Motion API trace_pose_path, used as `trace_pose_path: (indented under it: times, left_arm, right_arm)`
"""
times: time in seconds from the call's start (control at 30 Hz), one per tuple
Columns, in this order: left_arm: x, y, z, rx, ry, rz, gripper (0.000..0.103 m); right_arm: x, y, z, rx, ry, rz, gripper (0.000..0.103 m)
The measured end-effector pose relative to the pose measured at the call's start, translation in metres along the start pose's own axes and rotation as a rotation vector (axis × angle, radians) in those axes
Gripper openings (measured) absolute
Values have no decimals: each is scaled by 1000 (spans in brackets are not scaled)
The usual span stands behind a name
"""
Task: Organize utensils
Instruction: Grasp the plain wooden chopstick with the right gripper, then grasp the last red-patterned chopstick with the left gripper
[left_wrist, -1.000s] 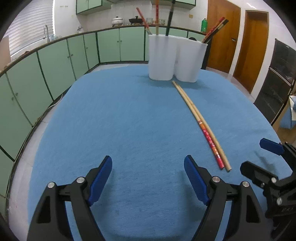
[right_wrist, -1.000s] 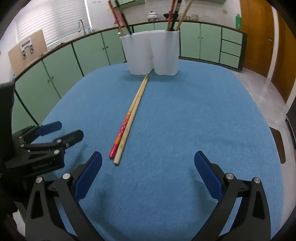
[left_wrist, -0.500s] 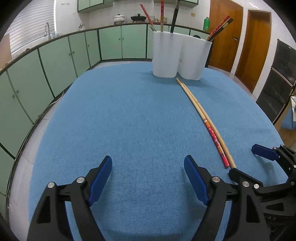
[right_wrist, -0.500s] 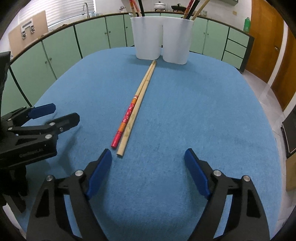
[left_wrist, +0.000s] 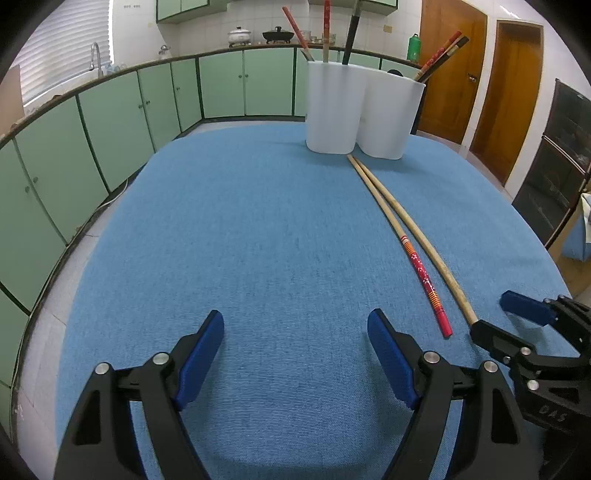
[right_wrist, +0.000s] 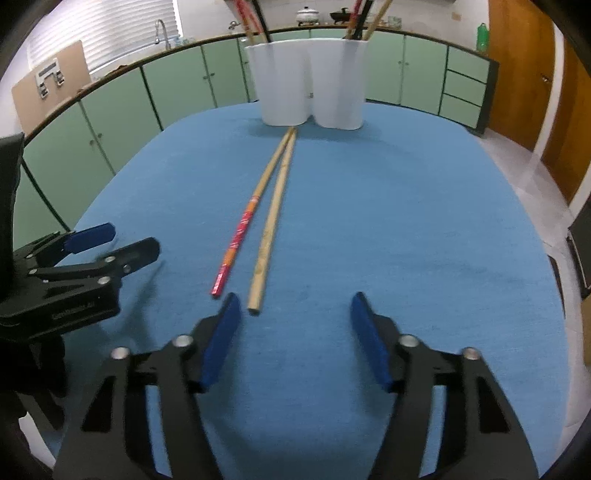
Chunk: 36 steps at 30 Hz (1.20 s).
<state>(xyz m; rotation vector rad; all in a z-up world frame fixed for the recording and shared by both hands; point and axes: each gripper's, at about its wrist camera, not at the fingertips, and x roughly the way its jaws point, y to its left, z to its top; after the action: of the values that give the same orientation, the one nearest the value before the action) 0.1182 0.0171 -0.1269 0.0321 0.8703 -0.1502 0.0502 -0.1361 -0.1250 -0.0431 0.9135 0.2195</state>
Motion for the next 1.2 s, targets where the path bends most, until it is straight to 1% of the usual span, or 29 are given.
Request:
trace_pose_path:
  times: [0.07,0.1,0.17,0.2,0.23,0.4,0.7,0.9,0.97,1.0,1.03,1.07,1.13,1.17,1.2]
  left_arm:
    - [0,0,0,-1,1,0,79]
    - [0,0,0,-1,2,0,79]
    - [0,0,0,1,4,2,79]
    - [0,-1,0,2,4,2,79]
    - [0,-1,0,3,3,2,79]
    - [-1,-6,1,14,-4,-6,79]
    - [-8,-36,1,42,-20,-71,79]
    - [1,-55,-2,79,1,-60,78]
    - [6,-58,-1,82,16,-58,73]
    - [8,-60,-1,83,28,-59,67]
    - [10,-61,-1,86,35,-55,66]
    - [11,-63,-1,92,34,-47,65]
    - [10,-65,-1,100,32,-49,58]
    - [9,-67,-1,103,30,-45,56]
    - [9,-68,-1,105,28,-45,52]
  right_arm:
    - [0,3,0,-9,-1,7,36]
    - [1,3,1,-8,-1,12,33]
    - [2,6,1,-13,2,21,16]
    - [3,6,1,-15,2,24,13]
    - [3,7,1,-16,3,30,6]
    - [2,-3,2,23,-4,47,6]
    - [-8,-37,-4,95,-21,-5,6]
    - [-9,-48,-6,115,-14,-6,6]
    - [-7,-47,-6,116,-12,-1,6]
    - [-9,-47,-7,116,-12,0,6]
    - [-9,-46,-7,114,-12,1,6]
    - [-8,-46,-7,111,-11,2,6]
    - [-8,-45,-8,105,-9,2,6]
    - [-7,-44,-7,103,-9,0,7]
    - [-7,-44,-8,102,-9,-1,7]
